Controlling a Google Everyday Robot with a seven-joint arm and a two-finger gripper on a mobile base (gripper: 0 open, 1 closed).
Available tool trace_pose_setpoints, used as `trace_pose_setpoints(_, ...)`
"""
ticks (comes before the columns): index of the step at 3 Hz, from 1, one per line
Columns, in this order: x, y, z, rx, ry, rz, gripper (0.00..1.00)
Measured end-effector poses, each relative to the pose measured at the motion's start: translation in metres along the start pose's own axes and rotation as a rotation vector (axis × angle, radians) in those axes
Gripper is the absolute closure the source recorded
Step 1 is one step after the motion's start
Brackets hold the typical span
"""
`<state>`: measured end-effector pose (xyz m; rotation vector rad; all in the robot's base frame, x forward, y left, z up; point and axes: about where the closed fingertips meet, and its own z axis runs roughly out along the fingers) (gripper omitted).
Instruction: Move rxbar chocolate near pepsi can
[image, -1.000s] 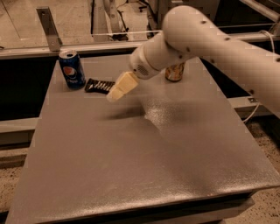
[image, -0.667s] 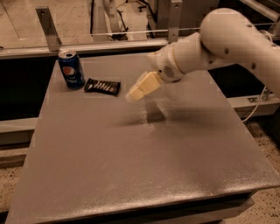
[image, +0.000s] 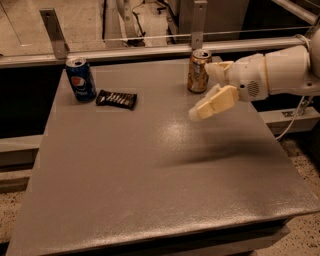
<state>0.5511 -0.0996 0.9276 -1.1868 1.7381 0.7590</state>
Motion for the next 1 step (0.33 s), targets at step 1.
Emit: trace_pose_setpoints(1,0.0024,0.0028,-0.0102,-0.001,-0.011,0.013,0.00)
